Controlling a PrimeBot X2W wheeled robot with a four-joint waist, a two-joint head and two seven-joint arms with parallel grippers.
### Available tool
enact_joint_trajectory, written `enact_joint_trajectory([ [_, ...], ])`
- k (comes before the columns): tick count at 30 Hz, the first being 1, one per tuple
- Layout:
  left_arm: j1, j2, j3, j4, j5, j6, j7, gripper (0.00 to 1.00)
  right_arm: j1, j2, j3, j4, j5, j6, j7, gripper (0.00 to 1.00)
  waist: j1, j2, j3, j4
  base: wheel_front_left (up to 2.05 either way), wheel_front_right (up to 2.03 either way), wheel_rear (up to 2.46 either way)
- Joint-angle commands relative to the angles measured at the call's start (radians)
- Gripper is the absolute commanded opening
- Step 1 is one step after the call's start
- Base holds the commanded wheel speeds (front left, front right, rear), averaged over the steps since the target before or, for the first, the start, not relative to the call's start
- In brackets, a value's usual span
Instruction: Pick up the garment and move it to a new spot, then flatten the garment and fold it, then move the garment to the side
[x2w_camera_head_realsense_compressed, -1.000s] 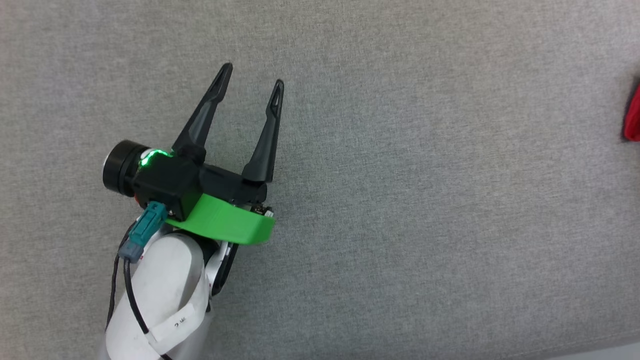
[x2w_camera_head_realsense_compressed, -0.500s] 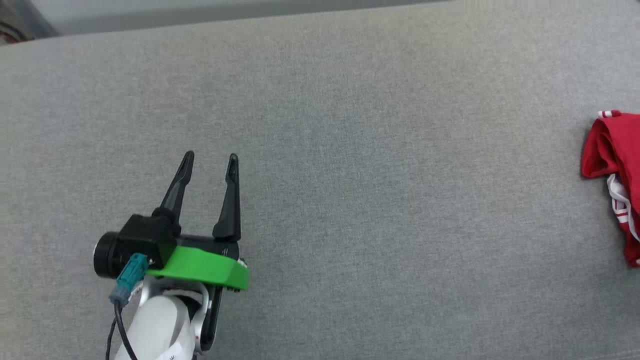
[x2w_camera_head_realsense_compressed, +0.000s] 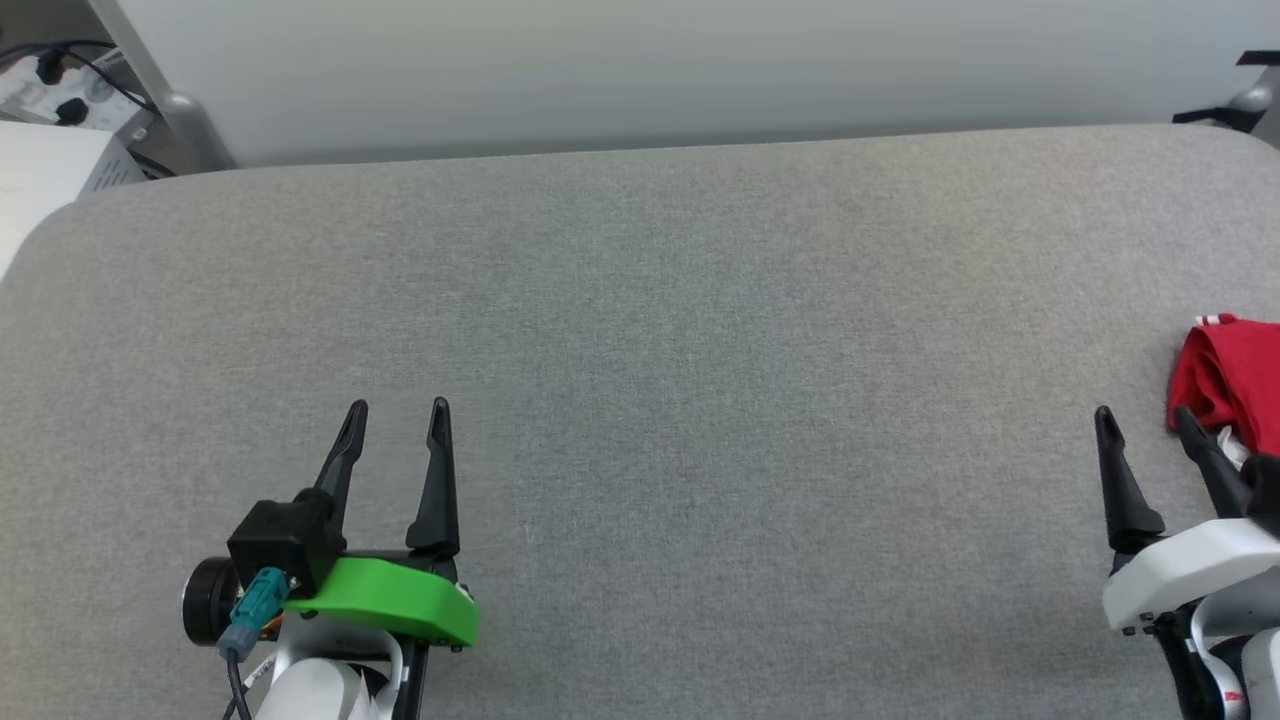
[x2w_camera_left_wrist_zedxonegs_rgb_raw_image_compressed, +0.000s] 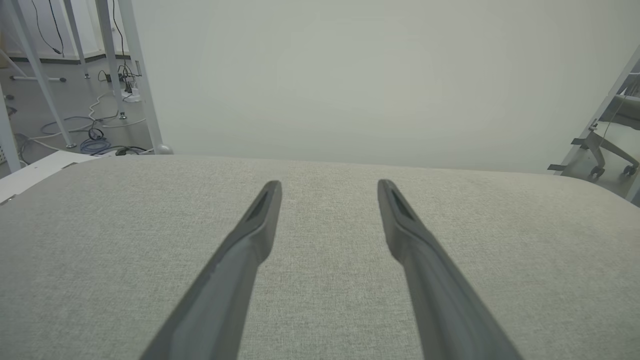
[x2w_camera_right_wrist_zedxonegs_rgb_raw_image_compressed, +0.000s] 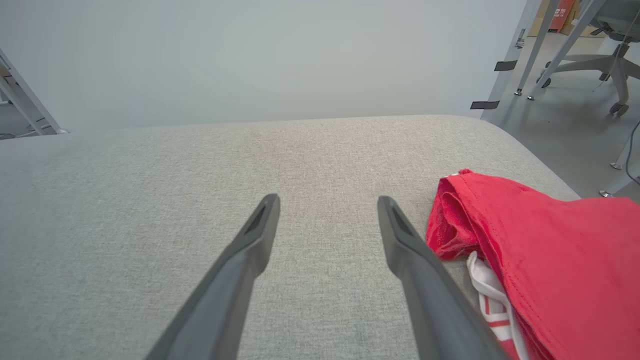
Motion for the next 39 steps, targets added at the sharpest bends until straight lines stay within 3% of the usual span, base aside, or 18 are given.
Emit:
enact_joint_trajectory([
  [1,0.016,0.005,0.002,0.008,-0.008,0.001,-0.005,1.00,0.023,0.013,0.011,-0.032,-0.010,-0.001,0.007,1.00,0.0001,0.0000,-0.040,0.035,0.00,0.00,0.00],
  [18,0.090,0.027,0.000,0.057,-0.030,-0.001,-0.006,1.00,0.226,0.109,0.047,-0.352,-0.095,-0.001,0.078,1.00,0.0001,0.0000,-0.130,0.028,0.00,0.00,0.00],
  [39,0.081,0.027,-0.028,0.108,-0.038,-0.001,0.004,1.00,0.279,0.136,0.043,-0.380,-0.089,-0.001,0.119,1.00,0.0001,0.0000,-0.162,0.034,0.00,0.00,0.00],
])
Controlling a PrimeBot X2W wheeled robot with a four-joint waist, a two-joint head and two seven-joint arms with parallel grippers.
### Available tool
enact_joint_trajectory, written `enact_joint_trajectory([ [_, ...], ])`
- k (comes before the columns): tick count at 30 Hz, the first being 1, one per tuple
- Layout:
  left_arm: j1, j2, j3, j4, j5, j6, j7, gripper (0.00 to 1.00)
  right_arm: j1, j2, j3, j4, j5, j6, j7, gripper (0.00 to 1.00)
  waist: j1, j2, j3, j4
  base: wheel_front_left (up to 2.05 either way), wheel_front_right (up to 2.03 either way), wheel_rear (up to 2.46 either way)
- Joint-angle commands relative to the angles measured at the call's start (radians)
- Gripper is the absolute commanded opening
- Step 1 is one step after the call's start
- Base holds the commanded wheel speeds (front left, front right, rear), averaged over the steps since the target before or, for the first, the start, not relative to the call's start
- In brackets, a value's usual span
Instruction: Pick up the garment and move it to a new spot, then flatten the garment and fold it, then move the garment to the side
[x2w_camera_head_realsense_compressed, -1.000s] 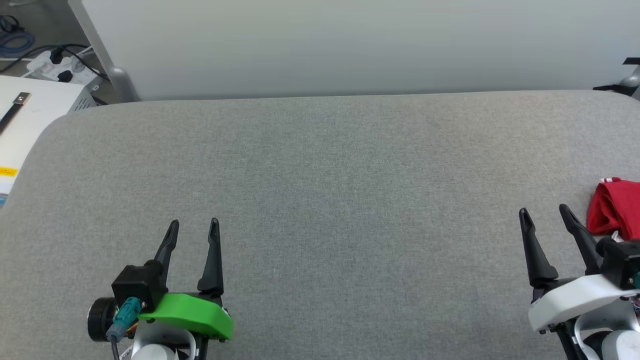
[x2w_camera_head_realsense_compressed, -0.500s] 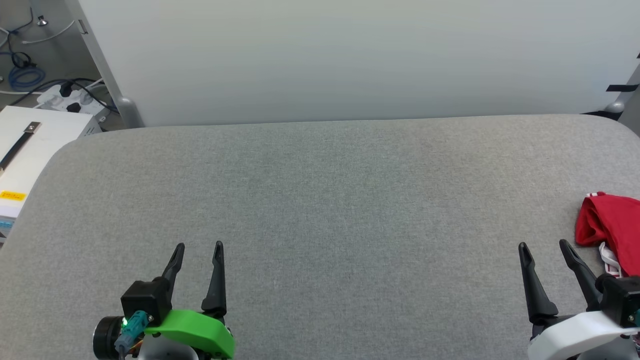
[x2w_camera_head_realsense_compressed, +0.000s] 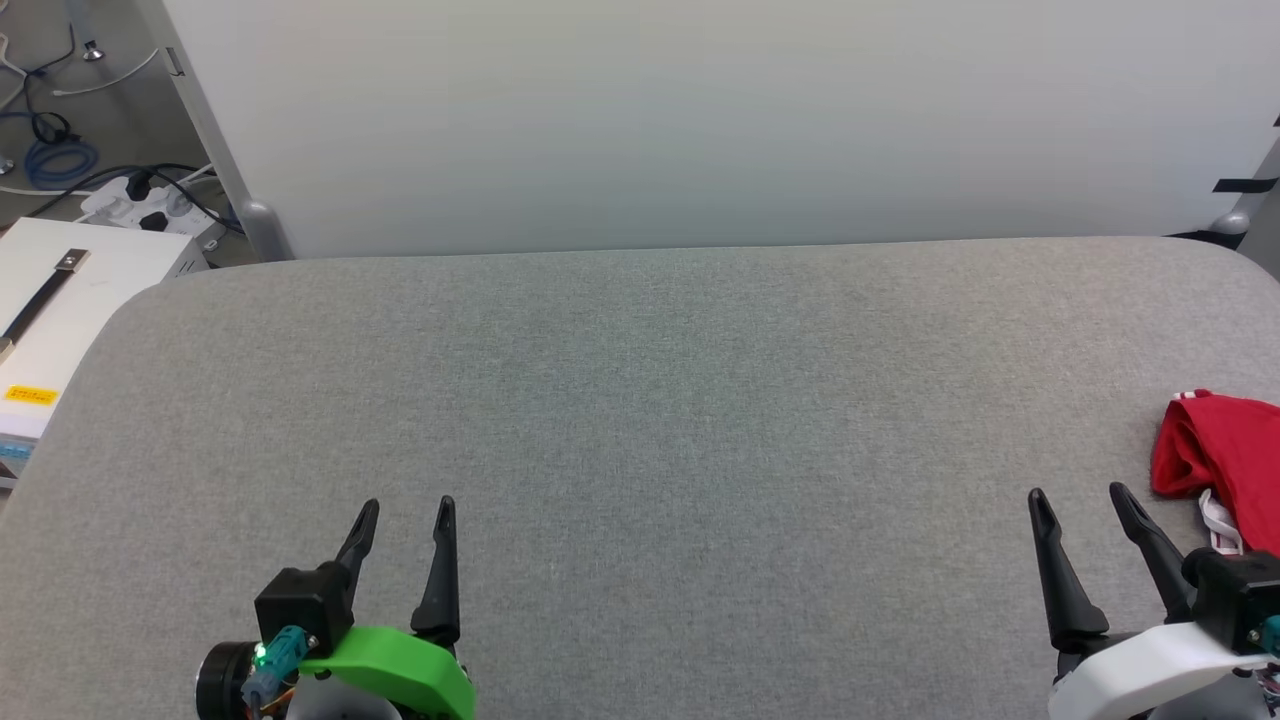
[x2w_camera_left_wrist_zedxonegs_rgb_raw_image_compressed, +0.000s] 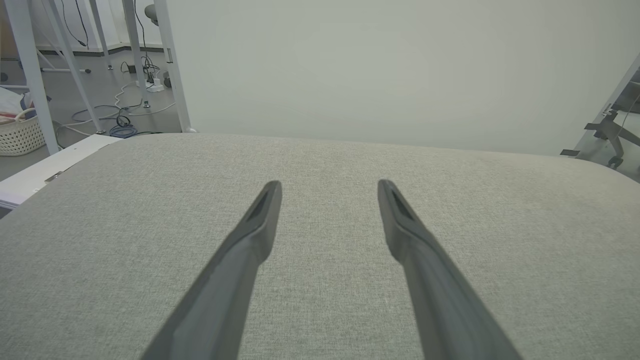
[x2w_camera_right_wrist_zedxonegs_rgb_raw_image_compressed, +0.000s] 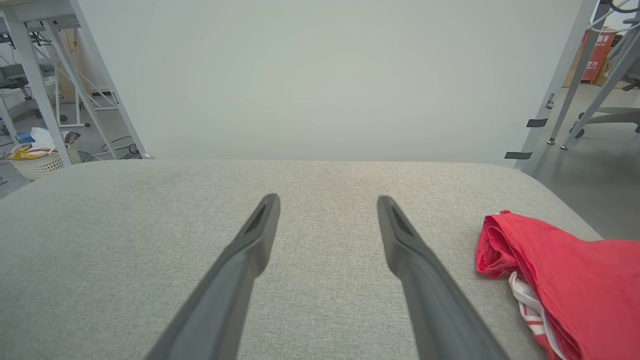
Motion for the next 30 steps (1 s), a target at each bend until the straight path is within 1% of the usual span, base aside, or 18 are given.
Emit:
enact_joint_trajectory([
  [1,-0.004,0.003,0.001,0.005,-0.008,0.000,-0.006,1.00,0.010,0.003,0.002,-0.001,0.002,-0.001,0.004,1.00,0.0001,0.0000,0.000,0.000,0.00,0.00,0.00],
  [9,-0.017,0.003,-0.004,0.013,-0.009,0.003,-0.010,1.00,0.002,0.004,0.007,0.004,0.010,-0.001,0.005,1.00,0.0001,0.0000,0.004,-0.001,0.00,0.00,0.00],
  [10,-0.004,0.000,-0.003,0.014,-0.001,0.000,-0.003,0.00,0.000,0.001,0.006,0.003,0.002,0.000,0.003,0.00,0.0001,0.0000,0.004,-0.001,0.00,0.00,0.00],
  [30,-0.005,-0.022,0.027,-0.006,0.048,-0.010,0.027,0.00,-0.023,0.006,0.010,0.031,-0.023,0.000,-0.002,0.00,0.0001,0.0000,0.009,0.001,0.00,0.00,0.00],
])
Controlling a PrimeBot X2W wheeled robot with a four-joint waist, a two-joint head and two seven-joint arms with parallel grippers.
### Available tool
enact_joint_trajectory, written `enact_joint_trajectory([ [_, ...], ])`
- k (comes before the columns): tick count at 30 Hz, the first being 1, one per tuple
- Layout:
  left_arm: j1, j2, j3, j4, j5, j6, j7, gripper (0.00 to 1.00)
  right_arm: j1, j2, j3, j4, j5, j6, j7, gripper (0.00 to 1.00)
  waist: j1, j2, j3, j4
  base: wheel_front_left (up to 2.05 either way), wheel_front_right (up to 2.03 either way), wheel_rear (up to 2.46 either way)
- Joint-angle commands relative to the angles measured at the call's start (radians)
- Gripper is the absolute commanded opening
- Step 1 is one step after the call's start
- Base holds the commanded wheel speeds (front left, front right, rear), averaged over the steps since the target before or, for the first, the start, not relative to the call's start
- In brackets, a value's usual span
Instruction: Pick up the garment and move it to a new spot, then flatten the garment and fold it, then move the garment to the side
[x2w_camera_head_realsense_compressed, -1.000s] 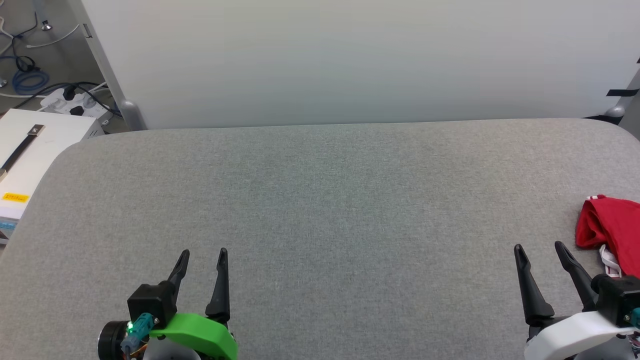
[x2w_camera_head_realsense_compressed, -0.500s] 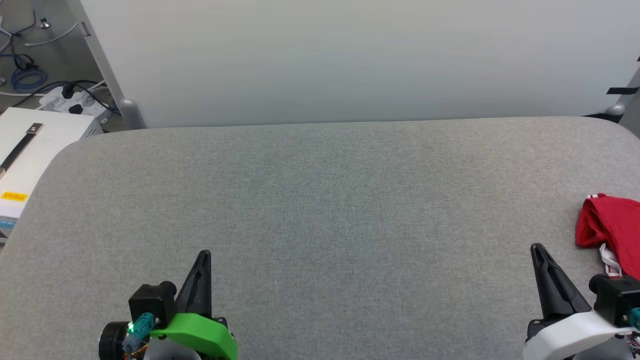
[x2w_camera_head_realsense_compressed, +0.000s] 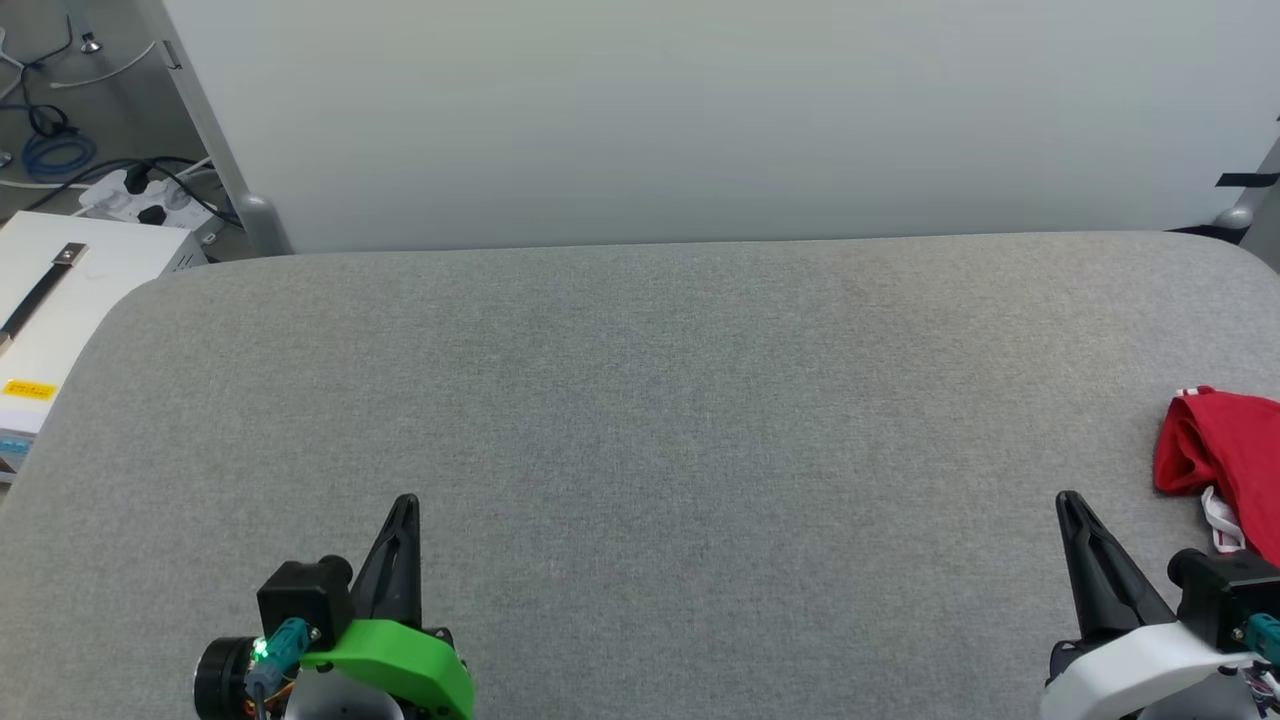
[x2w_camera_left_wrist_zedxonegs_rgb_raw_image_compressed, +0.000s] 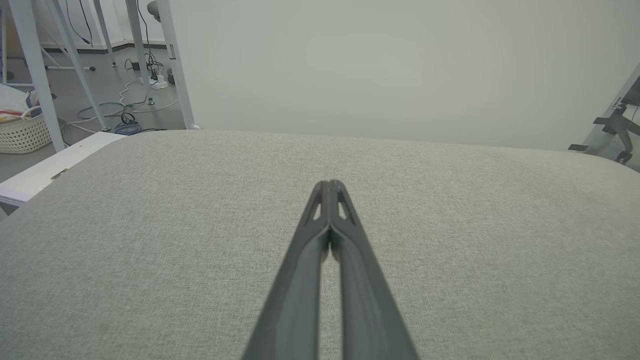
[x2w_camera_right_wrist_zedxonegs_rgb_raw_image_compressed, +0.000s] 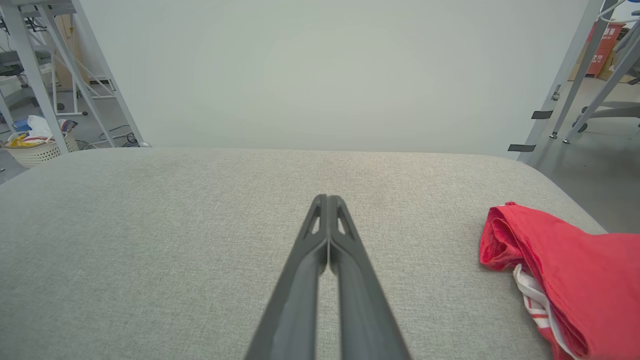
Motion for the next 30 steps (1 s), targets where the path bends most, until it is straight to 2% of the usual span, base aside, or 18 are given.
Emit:
enact_joint_trajectory([
  [1,-0.001,-0.006,0.006,-0.006,0.018,-0.006,0.005,0.00,-0.018,0.004,0.002,0.007,-0.007,0.000,-0.005,0.00,0.0000,0.0000,0.000,0.000,0.00,0.00,0.00],
  [30,-0.004,-0.042,0.057,-0.040,0.101,-0.023,0.054,0.00,-0.056,0.015,0.009,0.055,-0.048,0.000,-0.013,0.00,0.0000,0.0000,0.007,0.004,0.00,0.00,0.00],
])
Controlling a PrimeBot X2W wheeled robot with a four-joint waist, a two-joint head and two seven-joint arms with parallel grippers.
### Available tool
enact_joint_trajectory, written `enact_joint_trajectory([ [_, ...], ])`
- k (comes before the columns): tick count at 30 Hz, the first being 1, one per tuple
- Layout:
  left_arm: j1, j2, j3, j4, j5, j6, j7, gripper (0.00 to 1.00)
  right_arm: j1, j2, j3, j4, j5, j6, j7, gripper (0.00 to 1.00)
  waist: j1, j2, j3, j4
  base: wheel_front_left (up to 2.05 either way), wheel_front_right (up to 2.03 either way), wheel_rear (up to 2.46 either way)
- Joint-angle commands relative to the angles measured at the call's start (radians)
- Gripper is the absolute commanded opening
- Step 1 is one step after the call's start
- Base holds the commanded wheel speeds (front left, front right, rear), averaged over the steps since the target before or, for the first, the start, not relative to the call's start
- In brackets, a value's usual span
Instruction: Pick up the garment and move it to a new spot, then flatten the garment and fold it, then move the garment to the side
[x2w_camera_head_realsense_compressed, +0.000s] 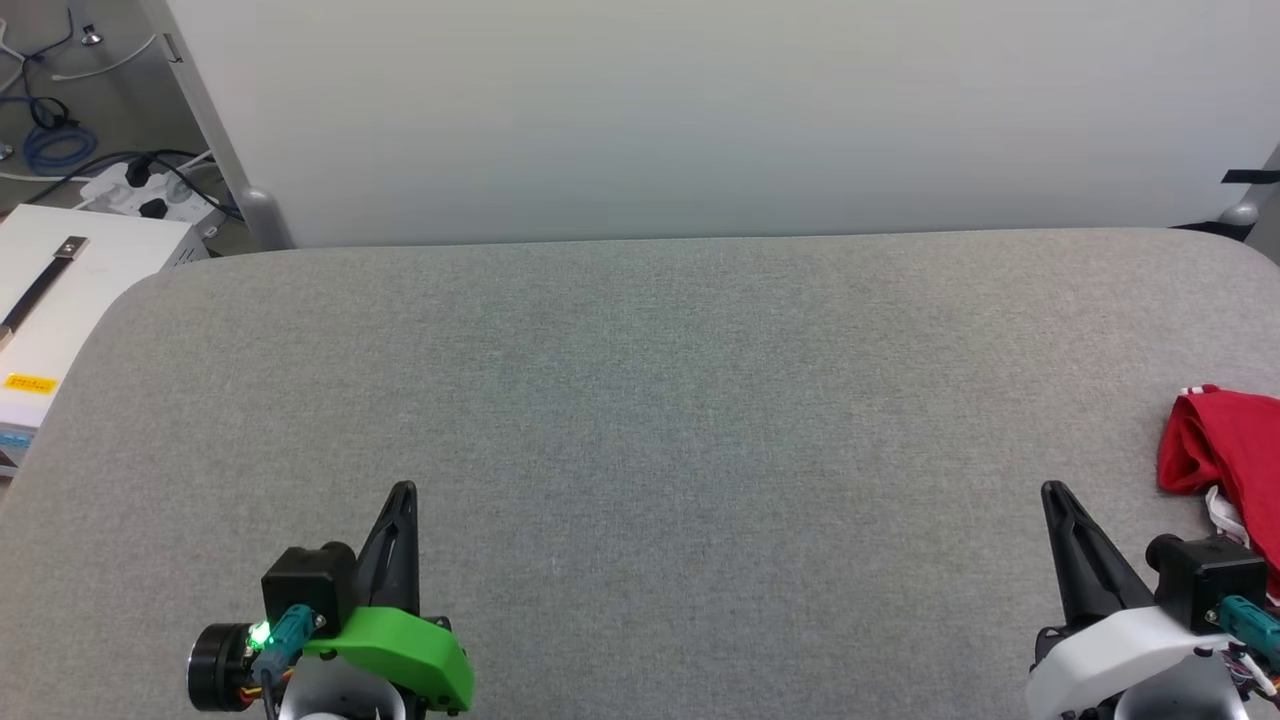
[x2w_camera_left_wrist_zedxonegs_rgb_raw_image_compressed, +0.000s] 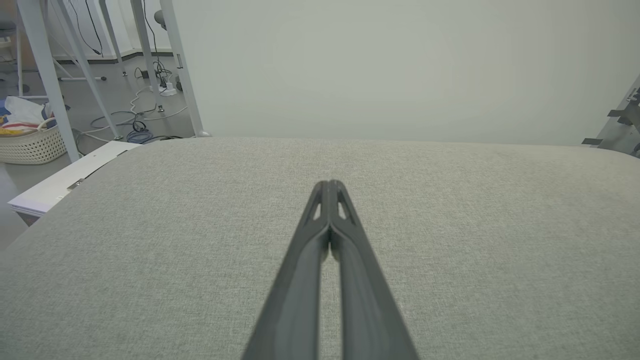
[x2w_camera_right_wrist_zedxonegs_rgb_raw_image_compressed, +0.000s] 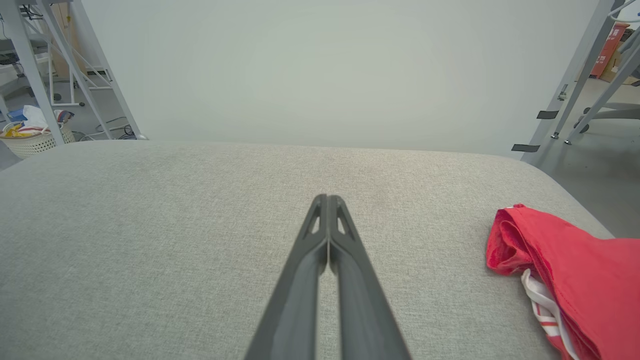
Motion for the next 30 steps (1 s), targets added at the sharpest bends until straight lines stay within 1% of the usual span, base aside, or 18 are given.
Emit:
enact_joint_trajectory([
  [1,-0.004,-0.008,0.009,-0.007,0.014,-0.007,0.007,0.00,-0.017,0.002,0.002,0.007,-0.013,0.000,-0.007,0.00,0.0000,0.0000,0.000,0.000,0.00,0.00,0.00],
  [30,-0.006,-0.044,0.061,-0.041,0.097,-0.025,0.057,0.00,-0.056,0.012,0.009,0.055,-0.055,-0.001,-0.015,0.00,0.0000,0.0000,0.007,0.004,0.00,0.00,0.00],
])
